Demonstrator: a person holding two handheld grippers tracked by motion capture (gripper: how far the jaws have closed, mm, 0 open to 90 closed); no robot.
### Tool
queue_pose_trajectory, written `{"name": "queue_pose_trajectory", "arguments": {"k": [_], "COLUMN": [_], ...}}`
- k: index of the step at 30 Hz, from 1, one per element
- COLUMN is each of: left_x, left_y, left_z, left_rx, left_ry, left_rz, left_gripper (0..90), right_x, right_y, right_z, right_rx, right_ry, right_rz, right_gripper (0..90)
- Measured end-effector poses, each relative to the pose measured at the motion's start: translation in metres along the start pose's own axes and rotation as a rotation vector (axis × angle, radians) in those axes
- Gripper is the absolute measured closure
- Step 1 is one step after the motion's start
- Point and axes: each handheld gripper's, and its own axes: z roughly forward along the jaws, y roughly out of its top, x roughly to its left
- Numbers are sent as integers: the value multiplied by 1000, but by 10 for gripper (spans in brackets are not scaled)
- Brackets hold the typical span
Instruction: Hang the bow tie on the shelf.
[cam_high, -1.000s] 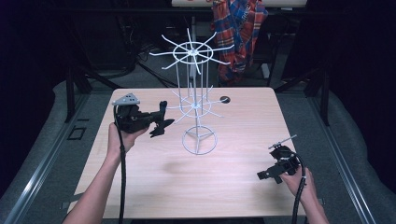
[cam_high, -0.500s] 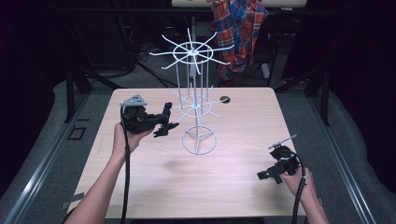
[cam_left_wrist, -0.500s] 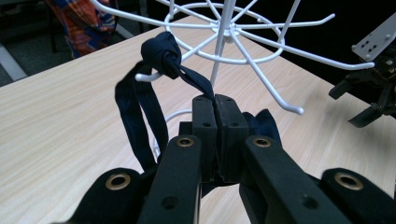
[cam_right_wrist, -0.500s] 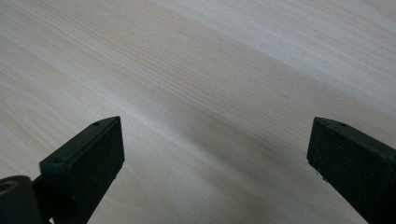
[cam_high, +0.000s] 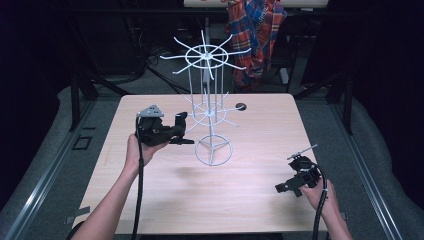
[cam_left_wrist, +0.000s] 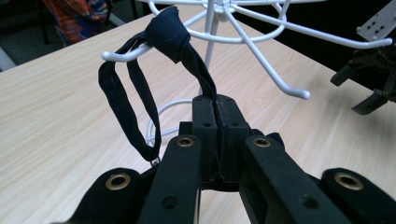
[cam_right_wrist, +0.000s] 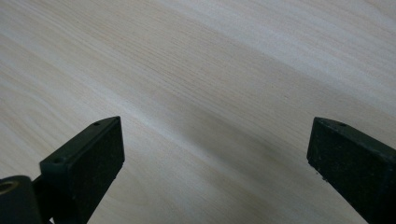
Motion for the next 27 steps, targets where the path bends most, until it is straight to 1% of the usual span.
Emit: {"name": "queue_pose_trajectory", "arguments": {"k": [4, 5, 7, 9, 10, 11, 14, 18, 19, 20, 22, 25, 26, 27], "left_x": [-2, -3, -3, -4, -5, -5, -7, -8, -8, -8, -9, -10, -11, -11], "left_y": [-1, -1, -2, -2, -3, -3, -2, -2, -2, -2, -1, -1, -1, -1], "left_z": [3, 4, 6, 9, 10, 11, 12, 14, 15, 16, 18, 22, 23, 23], "left_rx": [8, 8, 16, 19, 20, 20, 15, 7, 8, 5, -1, 4, -2, 1], "left_ry": [1, 0, -4, -6, -7, -10, -10, -10, -12, -16, -19, -22, -22, -24], "left_rz": [7, 6, 14, 15, 14, 11, 22, 19, 26, 27, 36, 41, 42, 44], "left_gripper": [880, 880, 880, 880, 880, 880, 880, 880, 880, 880, 880, 880, 880, 880], "right_x": [0, 0, 0, 0, 0, 0, 0, 0, 0, 0, 0, 0, 0, 0], "right_y": [0, 0, 0, 0, 0, 0, 0, 0, 0, 0, 0, 0, 0, 0], "right_z": [0, 0, 0, 0, 0, 0, 0, 0, 0, 1, 1, 0, 0, 0], "right_rx": [2, 7, 8, 8, 15, 13, 11, 15, 12, 6, 5, 11, 11, 5], "right_ry": [0, -14, 3, -2, -11, -9, -11, -9, 2, -10, -8, -9, -11, 1], "right_rz": [3, -5, 1, 1, -5, -3, -6, -5, -2, 2, 2, -1, -5, 0], "right_gripper": [37, 37, 37, 37, 37, 37, 37, 37, 37, 37, 37, 37, 37, 37]}}
